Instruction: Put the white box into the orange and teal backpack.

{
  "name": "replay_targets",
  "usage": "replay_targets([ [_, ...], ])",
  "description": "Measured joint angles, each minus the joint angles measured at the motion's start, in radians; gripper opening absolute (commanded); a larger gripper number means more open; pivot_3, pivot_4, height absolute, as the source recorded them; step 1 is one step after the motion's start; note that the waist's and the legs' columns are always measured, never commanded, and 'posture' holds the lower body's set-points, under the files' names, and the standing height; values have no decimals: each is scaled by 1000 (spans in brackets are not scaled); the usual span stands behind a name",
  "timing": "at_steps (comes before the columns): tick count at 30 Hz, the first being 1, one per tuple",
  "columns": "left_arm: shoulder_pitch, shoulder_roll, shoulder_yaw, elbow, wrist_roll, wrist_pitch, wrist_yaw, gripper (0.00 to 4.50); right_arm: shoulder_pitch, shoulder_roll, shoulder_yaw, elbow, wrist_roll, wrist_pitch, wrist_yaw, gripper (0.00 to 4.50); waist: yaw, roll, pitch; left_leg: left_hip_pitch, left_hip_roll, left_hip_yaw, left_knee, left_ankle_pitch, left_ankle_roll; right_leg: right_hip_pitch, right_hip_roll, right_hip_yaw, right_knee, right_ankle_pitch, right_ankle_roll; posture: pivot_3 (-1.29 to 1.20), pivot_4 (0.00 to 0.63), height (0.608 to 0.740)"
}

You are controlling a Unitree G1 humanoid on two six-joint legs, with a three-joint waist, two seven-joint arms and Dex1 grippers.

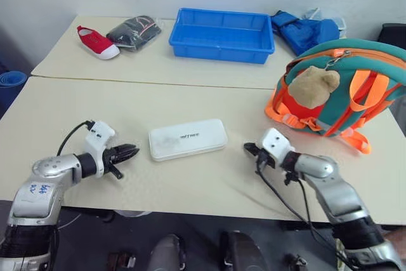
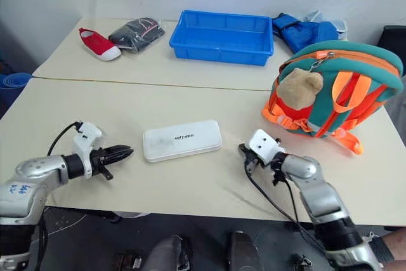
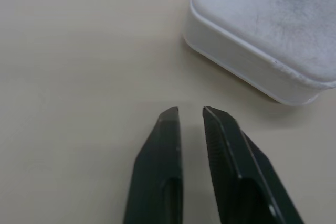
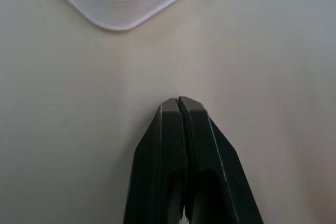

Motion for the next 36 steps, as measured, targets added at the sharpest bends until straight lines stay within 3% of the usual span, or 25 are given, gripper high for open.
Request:
replay_targets([
  [5,12,-82,-5,-33,-13,-13,35,26,-102,68,17,127,-45,-24,-48,0,1,0,0,0,1,-1,-1,1,-1,0,1,-1,1,0,0,0,150,740],
  [16,-55,-80,-64,-8,3,-53,-4,26,-138,98,32,143,-52,-52,-1,0,1,0,0,0,0,0,-1,1,-1,0,1,-1,5,0,0,0,150,740],
  [29,-115,-54,-105,53,10,-96,-89,26,57,29,10,-152,-14,81,54,0,3,0,0,0,0,0,-1,0,0,0,0,-1,4,0,0,0,150,740],
  [36,-123,-20,-186,36,13,-108,-191,26,263,23,-141,-357,111,158,51,0,7,0,0,0,0,-1,-2,0,0,1,0,-1,0,0,0,0,150,740],
])
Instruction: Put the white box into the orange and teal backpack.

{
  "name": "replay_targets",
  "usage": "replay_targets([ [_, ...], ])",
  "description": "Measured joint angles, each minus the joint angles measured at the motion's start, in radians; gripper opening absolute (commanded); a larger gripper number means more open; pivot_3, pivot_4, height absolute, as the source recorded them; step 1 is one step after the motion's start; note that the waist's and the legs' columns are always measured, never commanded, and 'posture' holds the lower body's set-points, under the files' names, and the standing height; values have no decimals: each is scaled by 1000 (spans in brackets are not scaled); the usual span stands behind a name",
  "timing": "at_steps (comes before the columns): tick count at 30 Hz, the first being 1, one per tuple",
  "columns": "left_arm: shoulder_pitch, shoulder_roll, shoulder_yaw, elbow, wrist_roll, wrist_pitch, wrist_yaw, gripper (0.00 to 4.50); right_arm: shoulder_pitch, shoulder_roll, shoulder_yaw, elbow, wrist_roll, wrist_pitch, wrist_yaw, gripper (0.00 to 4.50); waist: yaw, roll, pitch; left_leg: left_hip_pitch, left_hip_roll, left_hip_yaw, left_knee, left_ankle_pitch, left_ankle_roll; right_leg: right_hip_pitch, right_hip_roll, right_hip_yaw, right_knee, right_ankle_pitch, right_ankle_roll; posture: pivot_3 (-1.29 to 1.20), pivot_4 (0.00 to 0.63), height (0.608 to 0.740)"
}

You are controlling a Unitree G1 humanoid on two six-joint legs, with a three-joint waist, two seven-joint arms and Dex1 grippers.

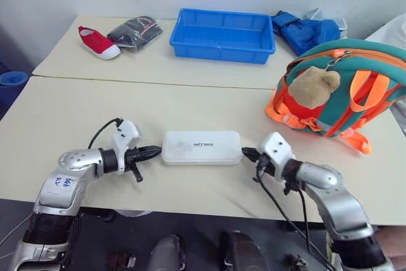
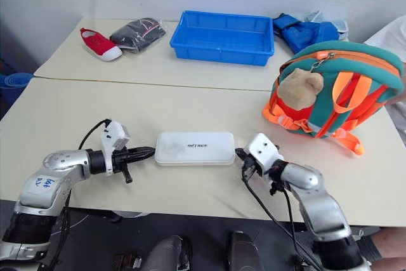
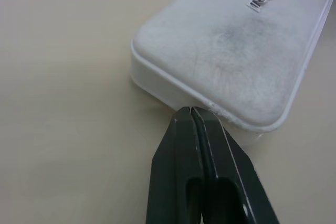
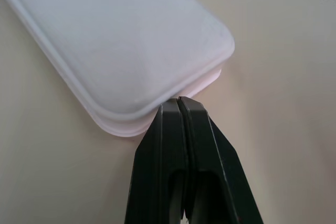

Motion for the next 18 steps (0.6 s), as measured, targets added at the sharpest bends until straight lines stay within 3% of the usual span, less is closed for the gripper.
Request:
replay_targets([
  [4,-10,4,-40,-32,-1,1,-38,26,193,-59,-54,-86,50,-23,45,0,4,0,0,0,0,0,0,-1,1,1,0,0,-2,0,0,0,150,740],
  [10,-16,14,-60,-61,-7,15,-71,26,315,-109,-152,-162,105,-34,69,0,-4,0,0,2,1,0,-1,0,1,1,1,1,0,0,0,0,150,740],
  [13,0,96,-63,-63,-52,134,-120,604,365,-136,-192,-151,96,-57,69,0,-6,0,0,2,1,0,-1,0,0,1,1,1,0,0,0,0,150,740],
  [15,17,171,-64,-61,-76,224,-153,1226,383,-157,-214,-142,87,-66,68,0,-7,0,0,2,1,0,-1,0,0,1,1,1,0,0,0,0,150,740],
  [18,3,201,-58,-45,-143,339,-199,2168,370,-158,-240,-141,102,-65,66,0,-3,0,0,2,1,-1,0,0,0,1,1,1,0,0,-1,0,150,740],
])
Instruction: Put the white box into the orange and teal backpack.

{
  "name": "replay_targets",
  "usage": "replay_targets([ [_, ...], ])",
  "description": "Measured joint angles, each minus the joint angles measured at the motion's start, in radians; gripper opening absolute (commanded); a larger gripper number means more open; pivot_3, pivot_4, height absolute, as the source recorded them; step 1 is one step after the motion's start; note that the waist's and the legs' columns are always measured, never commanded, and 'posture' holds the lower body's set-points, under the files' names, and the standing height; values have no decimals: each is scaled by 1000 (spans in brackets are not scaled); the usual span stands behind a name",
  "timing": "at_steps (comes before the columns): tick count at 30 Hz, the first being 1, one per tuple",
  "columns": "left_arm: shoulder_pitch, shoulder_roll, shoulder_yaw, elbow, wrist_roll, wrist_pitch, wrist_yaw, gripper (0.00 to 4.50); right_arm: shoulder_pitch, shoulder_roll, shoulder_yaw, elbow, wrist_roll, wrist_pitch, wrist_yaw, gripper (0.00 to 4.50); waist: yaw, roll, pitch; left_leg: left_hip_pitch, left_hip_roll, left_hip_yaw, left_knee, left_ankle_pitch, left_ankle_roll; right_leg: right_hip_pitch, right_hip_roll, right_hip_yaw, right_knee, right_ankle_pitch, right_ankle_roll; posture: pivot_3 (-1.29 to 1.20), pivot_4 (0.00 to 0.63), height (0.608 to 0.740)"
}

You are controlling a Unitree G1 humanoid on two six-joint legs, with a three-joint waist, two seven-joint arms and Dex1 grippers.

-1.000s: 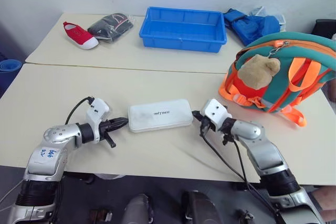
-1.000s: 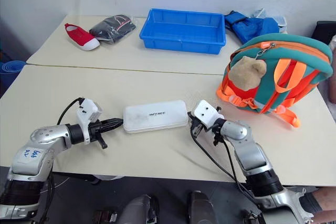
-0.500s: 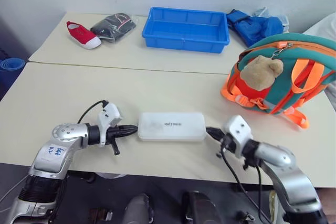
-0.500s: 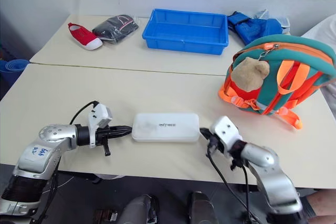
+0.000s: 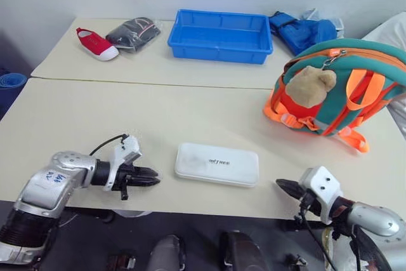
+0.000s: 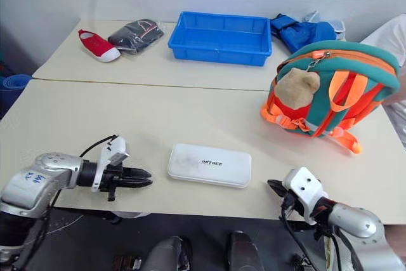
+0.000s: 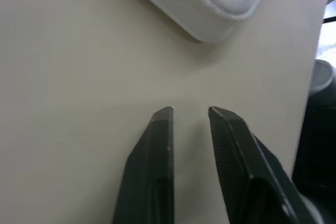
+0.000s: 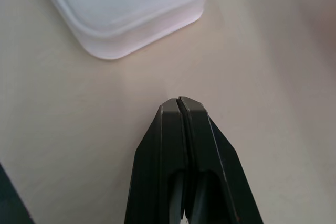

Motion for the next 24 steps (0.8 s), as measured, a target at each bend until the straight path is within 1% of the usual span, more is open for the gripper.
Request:
replay_targets([
  [2,-30,-8,10,45,-46,69,-13,2756,-2,-14,-4,1,3,-2,6,0,3,0,0,0,0,-1,0,0,0,0,0,0,0,0,0,0,150,740],
  [3,-57,-14,14,76,-71,112,-14,3126,-1,-24,-11,5,3,-8,11,0,5,0,0,-1,0,-1,0,0,0,0,0,-1,0,0,0,0,150,740],
  [5,-124,-14,32,128,-101,192,-9,3644,-5,-41,-26,19,3,-11,21,0,9,-1,0,-1,0,-1,1,0,0,0,0,-1,0,0,0,0,150,740],
  [7,-221,-10,27,196,-103,275,12,4340,-19,-52,-33,36,3,-16,27,0,15,-1,0,-1,-1,-1,1,0,0,0,0,-1,0,0,0,0,150,740],
  [8,-244,-10,21,214,-100,291,15,4473,-25,-56,-32,43,3,-24,32,0,17,-1,0,-1,-1,0,1,0,0,0,0,-1,0,0,0,0,150,740],
  [9,-272,-11,-3,241,-97,308,14,4473,-30,-68,-28,53,0,-34,41,0,18,-1,0,-1,-1,0,1,0,0,0,0,-1,0,0,0,0,150,740],
  [11,-352,-60,-48,313,-101,397,16,4473,-44,-101,-17,84,-15,-60,68,0,23,-1,0,-1,-2,1,2,0,1,0,1,-1,0,0,1,0,150,740],
  [12,-411,-112,-51,369,-104,471,36,4473,-63,-114,-3,102,-25,-78,78,0,27,-1,0,-1,-2,0,4,0,1,1,1,-1,0,0,1,0,150,740],
  [13,-434,-137,-52,390,-106,505,47,4473,-79,-117,8,107,-29,-85,82,0,28,-1,0,-2,-2,0,5,0,2,1,1,-1,1,0,2,0,150,740],
  [15,-490,-217,-46,429,-109,583,94,4473,-123,-117,40,125,-40,-112,90,0,30,-1,0,-2,-3,0,7,0,2,1,1,-1,1,0,3,0,150,740],
  [17,-504,-262,-39,427,-112,612,127,4473,-156,-117,68,150,-49,-117,91,0,26,-1,0,-2,-2,1,8,0,2,1,0,0,2,0,3,0,150,740],
  [19,-510,-284,-18,427,-119,650,153,4473,-180,-116,91,165,-52,-117,91,0,25,-1,0,-2,-2,1,9,0,2,1,1,0,2,0,3,0,150,740],
  [22,-516,-362,33,440,-131,709,214,4473,-226,-104,132,183,-55,-114,91,0,25,-1,0,-3,-2,0,11,0,2,1,1,0,5,0,3,0,150,740],
  [24,-513,-381,38,433,-140,713,240,4473,-246,-96,152,184,-58,-112,89,0,25,-1,0,-2,-2,0,11,0,2,1,0,0,5,0,3,0,150,740],
])
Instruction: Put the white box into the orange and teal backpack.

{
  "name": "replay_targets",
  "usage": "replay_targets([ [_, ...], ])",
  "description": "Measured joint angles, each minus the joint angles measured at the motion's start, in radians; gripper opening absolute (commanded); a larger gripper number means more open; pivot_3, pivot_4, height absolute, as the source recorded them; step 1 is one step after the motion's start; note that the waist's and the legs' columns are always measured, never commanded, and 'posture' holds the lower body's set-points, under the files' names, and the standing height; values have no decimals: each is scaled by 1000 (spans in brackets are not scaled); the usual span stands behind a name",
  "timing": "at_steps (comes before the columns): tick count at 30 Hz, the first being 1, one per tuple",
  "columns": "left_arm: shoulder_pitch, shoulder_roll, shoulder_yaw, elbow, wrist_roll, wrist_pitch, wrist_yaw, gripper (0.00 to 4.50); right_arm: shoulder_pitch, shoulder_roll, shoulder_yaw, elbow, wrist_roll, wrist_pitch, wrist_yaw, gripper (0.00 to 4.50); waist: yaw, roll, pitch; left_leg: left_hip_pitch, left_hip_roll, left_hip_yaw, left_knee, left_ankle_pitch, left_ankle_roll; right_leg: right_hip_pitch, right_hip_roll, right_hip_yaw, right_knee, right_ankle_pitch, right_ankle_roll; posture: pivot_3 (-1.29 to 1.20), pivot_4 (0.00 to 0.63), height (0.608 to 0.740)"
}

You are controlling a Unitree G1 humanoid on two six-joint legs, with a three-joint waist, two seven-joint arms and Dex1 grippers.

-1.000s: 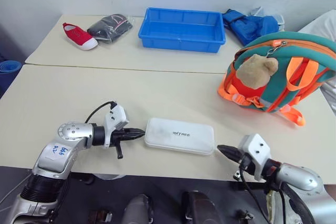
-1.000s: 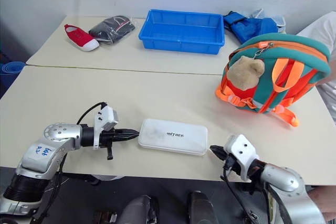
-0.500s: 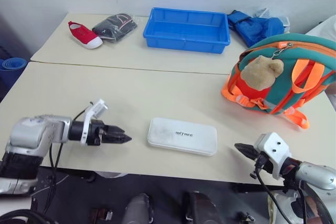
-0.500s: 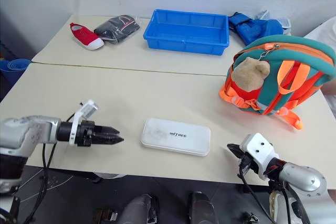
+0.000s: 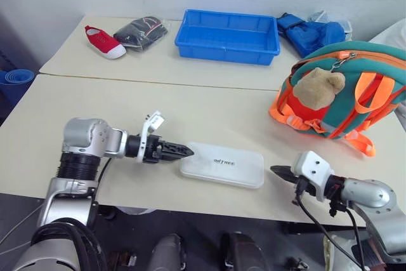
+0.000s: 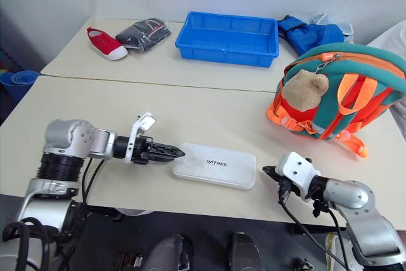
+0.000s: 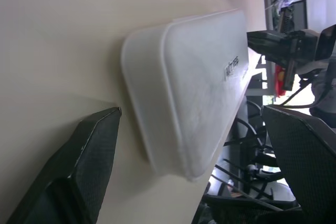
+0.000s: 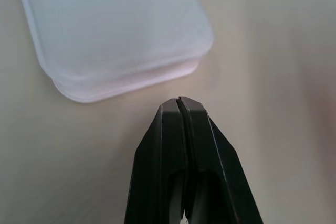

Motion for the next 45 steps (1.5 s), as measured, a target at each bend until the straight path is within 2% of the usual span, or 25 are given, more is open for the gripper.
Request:
replay_targets([
  [6,43,-26,14,-36,-72,-8,63,4473,-76,25,61,51,-22,21,-16,0,1,0,0,1,0,0,1,0,-1,1,-1,0,0,0,0,0,150,740],
  [12,47,-78,44,-39,-81,-3,96,4473,-132,63,123,64,-24,24,-19,0,5,0,0,0,-1,0,1,0,-1,1,-1,-1,0,0,0,0,150,740],
  [16,39,-97,71,5,-101,11,118,3634,-125,62,120,65,-25,24,-25,0,2,0,0,-1,-1,0,1,0,-1,0,-1,-1,0,0,0,0,150,740],
  [21,40,-91,85,20,-207,15,121,2080,-50,46,83,46,-18,17,-20,0,0,0,0,-1,0,-1,1,-1,-1,0,0,-1,0,0,0,0,150,740],
  [23,55,-63,84,10,-257,15,114,1476,28,45,20,5,18,15,-17,0,0,0,0,-1,0,-1,1,-1,-2,0,0,-1,0,0,0,0,150,740],
  [24,72,-36,85,-7,-281,15,101,1309,76,47,-22,-15,48,19,-15,0,0,0,0,-1,1,-1,0,-1,-2,0,0,-1,0,0,0,0,150,740],
  [26,120,1,79,-71,-291,-5,71,1299,177,88,-117,-60,124,26,-22,0,-1,0,0,0,1,-1,-1,-1,-3,0,0,0,-1,0,-1,0,150,740],
  [28,162,15,57,-125,-282,-64,39,1299,253,135,-193,-96,188,36,-39,361,0,0,0,0,1,-1,-1,-1,-3,0,0,0,-1,0,-1,0,150,740],
  [30,187,13,34,-136,-238,-207,-1,1299,331,170,-304,-122,253,45,-58,850,1,0,0,1,0,-1,-1,-2,-3,1,0,0,-1,0,-1,0,150,740],
  [33,201,21,38,-130,-187,-397,-69,1299,386,190,-453,-122,312,45,-84,1905,1,0,0,0,0,-1,-2,-3,-4,0,-1,0,-1,0,-1,0,150,740],
  [35,206,64,34,-142,-168,-536,-197,1299,397,197,-587,-110,353,41,-111,2570,-3,0,0,1,1,0,-5,-3,-4,0,0,1,-3,-1,-1,0,150,740],
  [37,206,109,23,-160,-140,-634,-296,1299,391,186,-662,-82,378,40,-120,3249,-5,0,0,3,1,1,-9,-2,-4,1,0,1,-5,-1,-2,0,150,740],
  [39,205,108,39,-155,-123,-747,-382,1299,356,142,-697,2,389,42,-111,3972,-4,1,0,3,1,2,-10,-1,-3,0,0,1,-6,-1,-2,0,150,740],
  [41,197,101,47,-150,-118,-818,-435,1299,290,77,-701,100,403,45,-71,4492,-5,1,0,3,0,3,-9,-1,-1,0,0,2,-6,-1,-2,0,150,740],
  [45,172,103,20,-124,-75,-908,-511,1299,69,-60,-624,274,416,48,30,4492,-11,1,0,3,0,3,-8,0,0,0,0,2,-4,0,-1,0,150,740],
])
